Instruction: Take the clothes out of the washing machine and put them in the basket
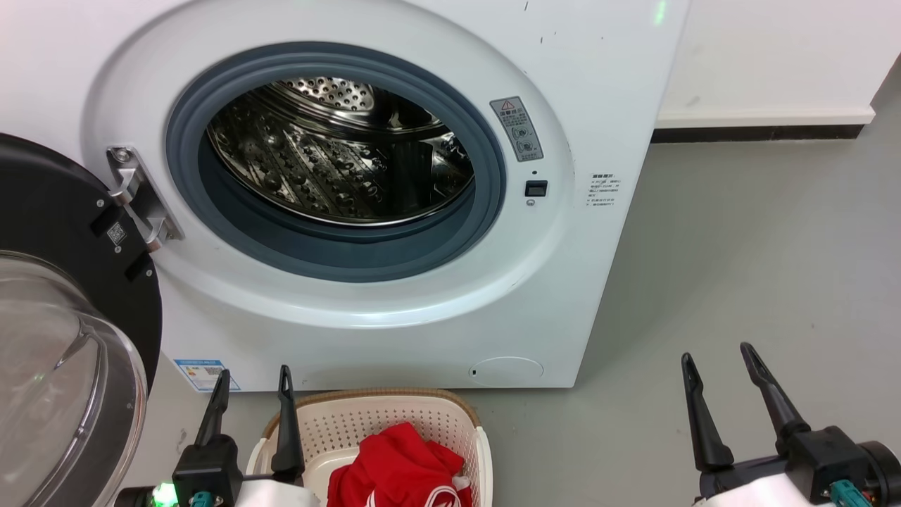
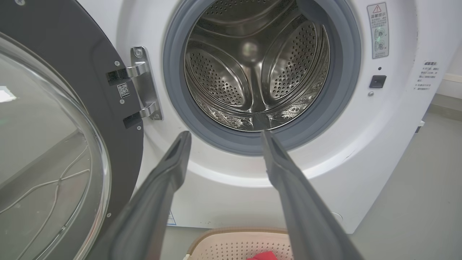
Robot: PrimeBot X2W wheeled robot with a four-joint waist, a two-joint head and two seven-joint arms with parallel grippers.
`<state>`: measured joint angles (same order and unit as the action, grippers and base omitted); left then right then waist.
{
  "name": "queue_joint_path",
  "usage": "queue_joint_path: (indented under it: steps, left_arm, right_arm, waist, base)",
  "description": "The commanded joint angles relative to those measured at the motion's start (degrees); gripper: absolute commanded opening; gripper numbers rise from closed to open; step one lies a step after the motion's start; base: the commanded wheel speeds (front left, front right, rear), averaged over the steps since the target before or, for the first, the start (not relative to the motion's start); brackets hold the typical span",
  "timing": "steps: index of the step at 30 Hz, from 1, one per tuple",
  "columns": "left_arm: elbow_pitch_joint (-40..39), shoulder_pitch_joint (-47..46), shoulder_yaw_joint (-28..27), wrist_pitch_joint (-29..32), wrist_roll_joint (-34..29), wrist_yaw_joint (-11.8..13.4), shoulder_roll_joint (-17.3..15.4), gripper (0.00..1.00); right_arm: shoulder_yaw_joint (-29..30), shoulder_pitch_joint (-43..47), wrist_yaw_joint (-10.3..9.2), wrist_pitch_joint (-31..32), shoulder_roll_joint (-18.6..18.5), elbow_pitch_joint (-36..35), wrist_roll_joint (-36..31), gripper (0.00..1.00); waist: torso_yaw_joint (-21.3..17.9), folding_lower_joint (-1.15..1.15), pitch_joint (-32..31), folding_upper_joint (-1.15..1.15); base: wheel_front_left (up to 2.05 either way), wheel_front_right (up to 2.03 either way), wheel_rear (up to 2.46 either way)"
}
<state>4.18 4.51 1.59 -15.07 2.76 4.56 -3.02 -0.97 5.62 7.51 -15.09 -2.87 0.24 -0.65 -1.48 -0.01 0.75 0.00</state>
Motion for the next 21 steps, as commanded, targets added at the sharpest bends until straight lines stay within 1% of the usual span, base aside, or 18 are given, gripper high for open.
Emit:
queue_joint_path:
  steps: [1,21]
  left_arm:
    - [-0.09,0.79,-0.21,-0.15,-0.12,0.15,0.1,1.0]
    - [0.47,2.74,-0.63,-0.15,0.13,0.41,0.16,1.0]
  right_arm:
    - [-0.02,0.88,-0.04,-0.11,-0.01,0.23,0.24,1.0]
    - [0.22,2.01,-0.04,-0.11,-0.01,0.54,1.12,1.0]
  waist:
    - [-0.1,0.01,-0.48,0.0]
    - [-0.89,0.01,-2.55,0.0]
  base:
    - [0.0,0.0,0.0]
    - [0.0,0.0,0.0]
